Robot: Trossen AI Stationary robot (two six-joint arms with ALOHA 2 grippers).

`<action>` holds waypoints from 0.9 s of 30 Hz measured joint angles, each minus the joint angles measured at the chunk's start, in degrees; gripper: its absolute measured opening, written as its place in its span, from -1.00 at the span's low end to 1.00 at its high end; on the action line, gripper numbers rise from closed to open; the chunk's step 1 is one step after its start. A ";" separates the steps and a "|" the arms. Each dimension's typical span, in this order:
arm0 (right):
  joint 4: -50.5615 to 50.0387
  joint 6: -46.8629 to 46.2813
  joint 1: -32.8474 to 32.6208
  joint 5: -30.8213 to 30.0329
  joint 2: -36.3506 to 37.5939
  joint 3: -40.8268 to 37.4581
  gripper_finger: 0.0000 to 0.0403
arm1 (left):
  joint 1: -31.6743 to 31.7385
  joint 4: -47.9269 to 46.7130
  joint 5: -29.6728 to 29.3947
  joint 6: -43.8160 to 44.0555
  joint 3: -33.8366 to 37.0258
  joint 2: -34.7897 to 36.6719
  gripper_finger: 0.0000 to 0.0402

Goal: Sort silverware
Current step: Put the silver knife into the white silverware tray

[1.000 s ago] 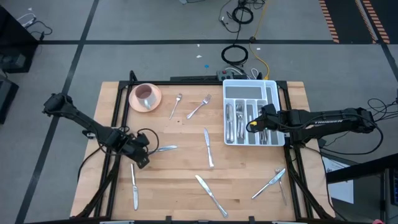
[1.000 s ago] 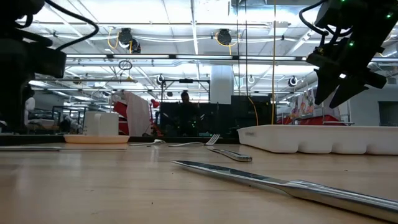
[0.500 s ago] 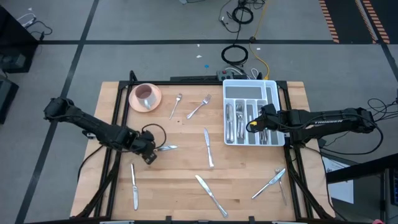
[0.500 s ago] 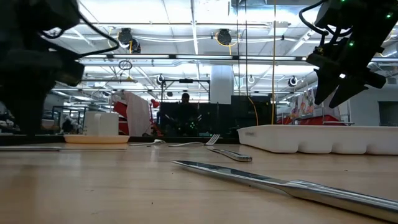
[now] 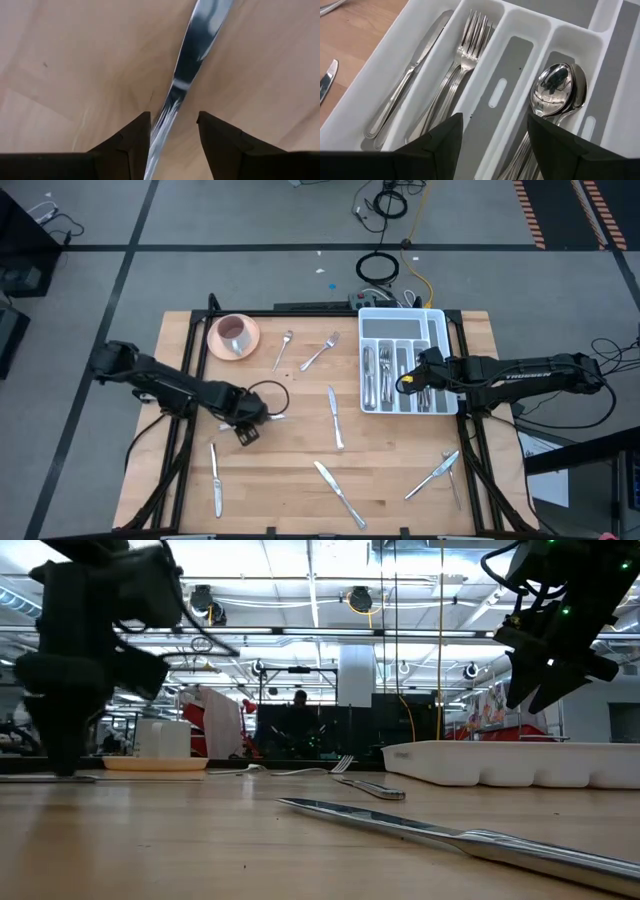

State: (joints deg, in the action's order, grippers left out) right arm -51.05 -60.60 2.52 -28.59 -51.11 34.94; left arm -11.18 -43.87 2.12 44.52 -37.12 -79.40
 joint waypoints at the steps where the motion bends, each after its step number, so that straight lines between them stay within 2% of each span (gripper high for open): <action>1: 0.00 0.00 0.00 0.01 0.00 0.00 0.07 | 0.00 -0.72 0.82 -0.90 0.00 -1.11 -0.15; 8: 0.00 0.24 0.00 0.08 0.00 0.00 0.07 | -2.05 -1.56 1.00 -12.09 -0.58 -6.81 -0.15; 10: -0.02 0.24 0.00 0.16 0.00 0.00 0.07 | -2.57 -1.00 0.89 -15.63 -0.69 -8.16 -0.21; 12: -0.02 0.17 0.00 0.19 0.00 0.00 0.07 | -2.84 -0.91 0.15 -18.04 -0.88 -9.44 -0.36; 16: 0.04 0.15 0.00 0.18 0.00 -0.02 0.07 | -2.23 -1.41 -1.53 -21.56 -0.98 -10.25 -0.83; 21: 0.33 0.17 0.00 0.17 0.00 -0.02 0.07 | 0.68 -2.46 1.28 -23.62 -1.91 -10.12 -0.85; 27: 0.75 0.30 0.00 0.14 0.00 -0.02 0.07 | 1.86 -4.98 1.09 -25.98 -5.78 -11.01 -0.85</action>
State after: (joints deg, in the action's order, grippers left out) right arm -50.29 -60.30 2.52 -28.45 -51.11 34.92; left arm -9.32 -48.85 3.21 18.54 -42.90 -90.41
